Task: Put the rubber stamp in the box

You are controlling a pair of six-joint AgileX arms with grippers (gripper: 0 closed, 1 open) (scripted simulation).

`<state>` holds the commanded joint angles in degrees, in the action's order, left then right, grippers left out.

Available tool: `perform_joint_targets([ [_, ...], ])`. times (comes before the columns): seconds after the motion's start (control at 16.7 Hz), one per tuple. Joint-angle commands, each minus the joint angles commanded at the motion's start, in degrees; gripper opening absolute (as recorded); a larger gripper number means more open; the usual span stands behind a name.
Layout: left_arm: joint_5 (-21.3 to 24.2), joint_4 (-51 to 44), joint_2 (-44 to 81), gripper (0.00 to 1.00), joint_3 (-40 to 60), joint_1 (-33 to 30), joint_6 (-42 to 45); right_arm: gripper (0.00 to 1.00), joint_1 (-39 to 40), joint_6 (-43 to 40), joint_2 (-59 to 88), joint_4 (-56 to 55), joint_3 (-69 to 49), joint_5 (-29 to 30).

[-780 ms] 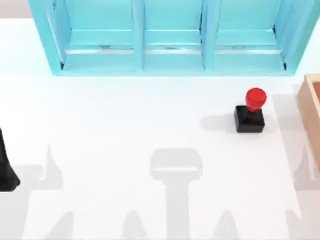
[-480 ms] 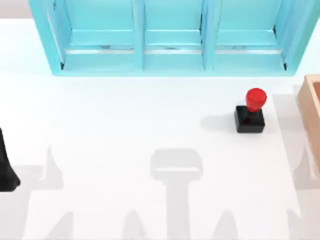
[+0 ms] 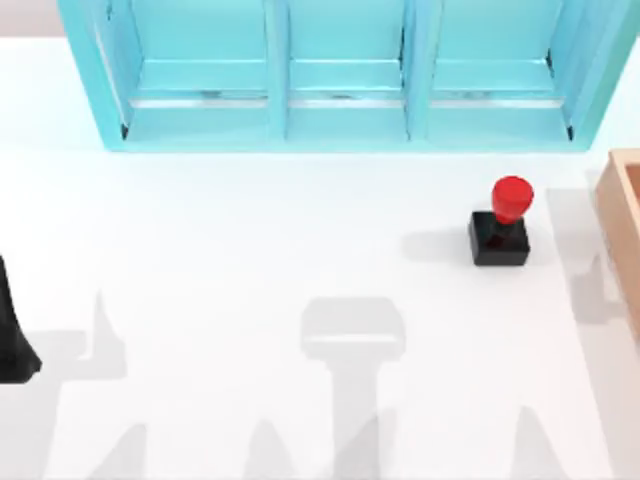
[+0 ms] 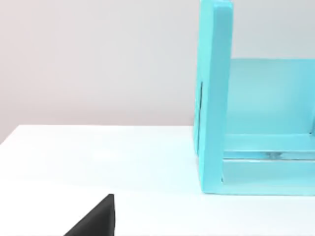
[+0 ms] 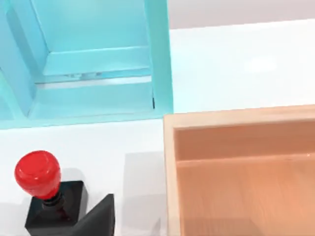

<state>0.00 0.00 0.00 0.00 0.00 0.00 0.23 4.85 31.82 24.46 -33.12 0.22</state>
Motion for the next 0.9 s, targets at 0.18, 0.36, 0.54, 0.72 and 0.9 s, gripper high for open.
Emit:
perform_joint_targets([
  [0.18, 0.0, 0.0, 0.0, 1.00, 0.0, 0.0, 0.0, 1.00, 1.6, 2.7, 14.6, 10.2, -17.0, -0.2],
  [0.36, 0.0, 0.0, 0.0, 1.00, 0.0, 0.0, 0.0, 1.00, 3.8, 5.7, 30.4, 20.4, -35.3, -0.4],
  [0.54, 0.0, 0.0, 0.0, 1.00, 0.0, 0.0, 0.0, 1.00, 6.4, 8.8, 47.2, 30.4, -53.1, -0.5],
  [0.72, 0.0, 0.0, 0.0, 1.00, 0.0, 0.0, 0.0, 1.00, 9.2, 11.3, 64.1, 40.0, -68.8, -0.4],
  [0.9, 0.0, 0.0, 0.0, 1.00, 0.0, 0.0, 0.0, 1.00, 12.4, 13.3, 79.5, 49.0, -80.9, -0.2],
])
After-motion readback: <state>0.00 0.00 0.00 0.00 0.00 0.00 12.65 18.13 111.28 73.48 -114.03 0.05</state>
